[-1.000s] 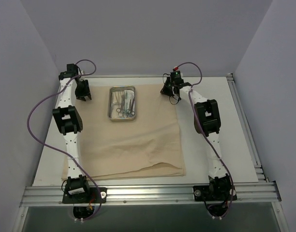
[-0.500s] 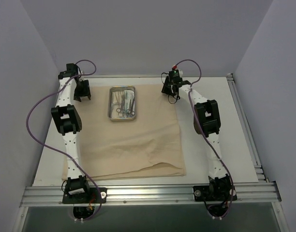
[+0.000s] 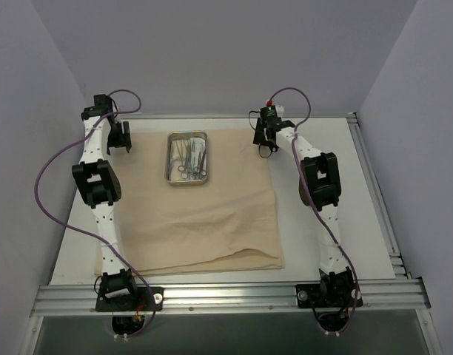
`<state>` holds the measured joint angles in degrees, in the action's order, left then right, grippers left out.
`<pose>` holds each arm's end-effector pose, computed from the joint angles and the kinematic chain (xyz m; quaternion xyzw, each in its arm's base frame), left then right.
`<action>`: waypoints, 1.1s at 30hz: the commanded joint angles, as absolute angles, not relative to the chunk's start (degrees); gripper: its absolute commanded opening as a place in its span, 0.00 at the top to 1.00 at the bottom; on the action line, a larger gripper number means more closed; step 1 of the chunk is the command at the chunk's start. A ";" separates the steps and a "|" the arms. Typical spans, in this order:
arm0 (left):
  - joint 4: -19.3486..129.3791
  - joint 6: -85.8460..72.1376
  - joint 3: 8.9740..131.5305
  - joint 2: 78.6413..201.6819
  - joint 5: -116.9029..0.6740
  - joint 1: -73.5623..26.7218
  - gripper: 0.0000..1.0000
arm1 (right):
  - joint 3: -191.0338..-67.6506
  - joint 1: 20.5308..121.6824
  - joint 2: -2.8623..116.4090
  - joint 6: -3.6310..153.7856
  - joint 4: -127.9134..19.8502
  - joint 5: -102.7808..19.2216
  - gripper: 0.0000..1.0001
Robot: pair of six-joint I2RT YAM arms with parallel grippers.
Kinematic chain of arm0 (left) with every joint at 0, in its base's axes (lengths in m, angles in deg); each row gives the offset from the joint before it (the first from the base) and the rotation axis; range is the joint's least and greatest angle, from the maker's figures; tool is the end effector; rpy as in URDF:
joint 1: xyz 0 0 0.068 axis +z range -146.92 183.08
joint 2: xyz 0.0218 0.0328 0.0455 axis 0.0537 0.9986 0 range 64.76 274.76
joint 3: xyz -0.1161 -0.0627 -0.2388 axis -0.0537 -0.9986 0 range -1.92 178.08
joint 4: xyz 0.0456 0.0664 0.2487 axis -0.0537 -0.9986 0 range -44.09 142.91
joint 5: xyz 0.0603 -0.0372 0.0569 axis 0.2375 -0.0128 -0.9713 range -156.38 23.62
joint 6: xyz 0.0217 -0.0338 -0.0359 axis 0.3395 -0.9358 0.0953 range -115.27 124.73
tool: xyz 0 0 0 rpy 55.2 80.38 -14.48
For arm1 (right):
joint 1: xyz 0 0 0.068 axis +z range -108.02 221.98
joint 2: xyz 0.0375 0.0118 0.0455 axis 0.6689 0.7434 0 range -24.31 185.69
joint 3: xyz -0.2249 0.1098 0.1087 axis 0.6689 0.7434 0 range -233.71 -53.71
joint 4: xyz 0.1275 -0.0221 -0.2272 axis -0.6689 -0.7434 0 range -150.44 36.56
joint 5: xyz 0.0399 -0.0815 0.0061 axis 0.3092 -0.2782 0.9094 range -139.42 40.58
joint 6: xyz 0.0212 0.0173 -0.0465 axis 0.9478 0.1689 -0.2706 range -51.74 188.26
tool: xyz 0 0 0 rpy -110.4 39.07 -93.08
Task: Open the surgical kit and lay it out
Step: Smooth out the surgical kit at the center of the board.
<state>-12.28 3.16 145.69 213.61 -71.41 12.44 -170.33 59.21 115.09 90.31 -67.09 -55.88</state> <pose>0.5283 0.0902 0.2044 -0.1020 0.9727 0.0568 0.2006 0.5338 0.1613 0.1809 0.0628 0.8894 0.1039 0.4407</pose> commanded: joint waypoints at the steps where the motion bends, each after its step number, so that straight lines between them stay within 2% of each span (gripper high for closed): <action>1: -14.24 4.46 146.53 216.18 -71.83 12.57 0.22 | -169.90 59.21 116.05 89.18 -69.34 -57.07 0.53; 3: -14.76 4.46 146.44 217.15 -70.34 12.57 0.24 | -169.90 59.12 116.84 89.36 -69.26 -55.93 0.53; 7: -14.50 4.55 146.61 218.65 -68.40 12.48 0.48 | -169.90 59.12 117.81 89.79 -68.73 -53.74 0.55; 10: -15.55 4.64 148.28 220.32 -67.52 12.57 0.57 | -169.90 59.12 118.25 90.23 -68.20 -52.24 0.60; 11: -15.73 4.64 148.38 220.67 -67.34 12.57 0.66 | -169.81 59.21 118.25 90.41 -67.94 -51.89 0.65; 14: -15.21 4.64 148.46 221.29 -67.25 12.57 0.82 | -169.72 59.21 118.51 90.76 -67.32 -50.65 0.72; 15: -15.03 4.64 148.55 221.46 -67.78 12.57 0.97 | -169.64 59.12 118.60 91.02 -67.24 -50.48 0.77; 19: -14.59 6.39 149.60 222.43 -69.10 12.57 0.98 | -169.37 59.03 118.43 91.73 -66.53 -50.04 0.90; 20: -14.50 6.66 150.65 222.61 -69.54 12.57 0.98 | -169.11 58.94 118.25 91.99 -66.01 -48.21 0.96; 22: -14.33 6.83 152.23 223.31 -71.11 12.66 0.98 | -168.67 58.77 118.08 92.95 -65.22 -47.40 1.00; 27: -11.78 5.43 156.90 223.75 -74.46 13.01 0.98 | -165.34 56.84 117.20 98.13 -59.07 -42.93 1.00; 33: -4.75 5.43 155.50 221.12 -77.27 12.22 0.98 | -165.94 56.31 118.60 103.06 -54.14 -43.71 1.00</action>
